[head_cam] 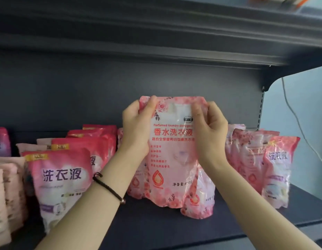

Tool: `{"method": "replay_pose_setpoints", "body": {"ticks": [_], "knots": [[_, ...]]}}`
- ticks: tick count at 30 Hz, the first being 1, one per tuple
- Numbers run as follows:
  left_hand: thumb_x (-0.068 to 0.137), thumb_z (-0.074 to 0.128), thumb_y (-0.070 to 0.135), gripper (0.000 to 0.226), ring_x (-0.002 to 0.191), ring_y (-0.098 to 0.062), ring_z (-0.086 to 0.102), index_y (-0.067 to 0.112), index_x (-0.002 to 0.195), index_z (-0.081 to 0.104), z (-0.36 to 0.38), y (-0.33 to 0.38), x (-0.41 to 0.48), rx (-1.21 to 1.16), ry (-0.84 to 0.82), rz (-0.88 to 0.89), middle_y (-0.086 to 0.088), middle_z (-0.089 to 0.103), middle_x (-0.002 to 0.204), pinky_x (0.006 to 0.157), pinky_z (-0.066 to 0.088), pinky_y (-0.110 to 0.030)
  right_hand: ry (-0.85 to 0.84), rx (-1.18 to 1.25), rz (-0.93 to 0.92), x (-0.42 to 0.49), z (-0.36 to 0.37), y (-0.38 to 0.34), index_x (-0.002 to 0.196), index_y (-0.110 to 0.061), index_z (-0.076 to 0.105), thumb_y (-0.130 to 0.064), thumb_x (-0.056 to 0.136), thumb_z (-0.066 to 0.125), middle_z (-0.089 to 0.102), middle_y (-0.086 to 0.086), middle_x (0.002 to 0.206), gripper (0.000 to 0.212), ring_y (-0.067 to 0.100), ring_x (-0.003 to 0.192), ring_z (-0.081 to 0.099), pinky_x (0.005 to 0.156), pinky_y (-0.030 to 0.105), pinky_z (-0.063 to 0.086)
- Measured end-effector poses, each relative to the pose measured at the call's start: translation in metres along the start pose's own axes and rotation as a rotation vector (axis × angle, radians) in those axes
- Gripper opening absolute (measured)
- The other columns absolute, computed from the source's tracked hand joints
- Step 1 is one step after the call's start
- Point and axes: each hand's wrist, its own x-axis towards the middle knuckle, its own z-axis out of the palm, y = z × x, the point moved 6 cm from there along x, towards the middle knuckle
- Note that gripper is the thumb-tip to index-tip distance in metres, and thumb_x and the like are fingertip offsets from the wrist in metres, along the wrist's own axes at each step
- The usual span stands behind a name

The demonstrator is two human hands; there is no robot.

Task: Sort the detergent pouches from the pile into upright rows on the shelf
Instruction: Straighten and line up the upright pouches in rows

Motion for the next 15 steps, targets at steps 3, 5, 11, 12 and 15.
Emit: {"method": "replay_pose_setpoints", "body": {"ticks": [3, 5, 11, 12, 15], "knots": [[0.093, 0.062, 0.025, 0.027, 0.076, -0.025, 0.041, 0.004, 0.079, 0.052, 0.009, -0.014, -0.015, 0.027, 0.001, 0.019, -0.010, 0.045, 0.081, 0.068, 0.034, -0.040, 0.007, -0.082, -0.007, -0.007, -0.019, 0.008, 0.059, -0.031, 0.035, -0.031, 0.097, 0.054, 0.032, -0.013, 0.054, 0.043, 0.004, 0.052, 0.026, 0.047, 0.024, 0.027], [0.092, 0.062, 0.028, 0.037, 0.072, -0.023, 0.038, -0.001, 0.075, 0.047, 0.013, -0.024, -0.028, 0.071, 0.009, 0.044, -0.008, 0.044, 0.078, 0.065, 0.033, -0.037, 0.012, -0.076, -0.023, -0.013, -0.032, 0.016, 0.057, -0.035, 0.039, -0.028, 0.097, 0.055, 0.035, -0.016, 0.052, 0.044, 0.001, 0.049, 0.027, 0.045, 0.016, 0.027], [0.090, 0.062, 0.037, 0.046, 0.049, -0.006, 0.028, 0.019, 0.057, 0.036, 0.023, -0.055, -0.065, 0.214, 0.114, 0.148, 0.009, 0.031, 0.051, 0.046, 0.028, -0.019, 0.015, -0.057, -0.049, -0.034, -0.064, 0.045, 0.067, -0.037, 0.050, -0.024, 0.097, 0.054, 0.040, -0.015, 0.057, 0.034, 0.001, 0.051, 0.033, 0.049, 0.010, 0.029], [0.090, 0.062, 0.036, 0.045, 0.047, -0.003, 0.027, 0.024, 0.055, 0.036, 0.026, -0.060, -0.069, 0.219, 0.136, 0.157, 0.012, 0.031, 0.049, 0.044, 0.027, -0.016, 0.020, -0.051, -0.048, -0.035, -0.067, 0.051, 0.069, -0.037, 0.053, -0.024, 0.097, 0.054, 0.042, -0.015, 0.057, 0.031, 0.001, 0.052, 0.033, 0.049, 0.011, 0.030], [0.090, 0.061, 0.035, 0.039, 0.048, -0.002, 0.033, 0.029, 0.055, 0.043, 0.032, -0.073, -0.075, 0.222, 0.196, 0.195, 0.013, 0.039, 0.050, 0.046, 0.032, -0.016, 0.046, -0.035, -0.024, -0.037, -0.075, 0.067, 0.075, -0.036, 0.061, -0.033, 0.093, 0.055, 0.051, -0.014, 0.061, 0.019, 0.000, 0.055, 0.041, 0.051, 0.011, 0.035]]}}
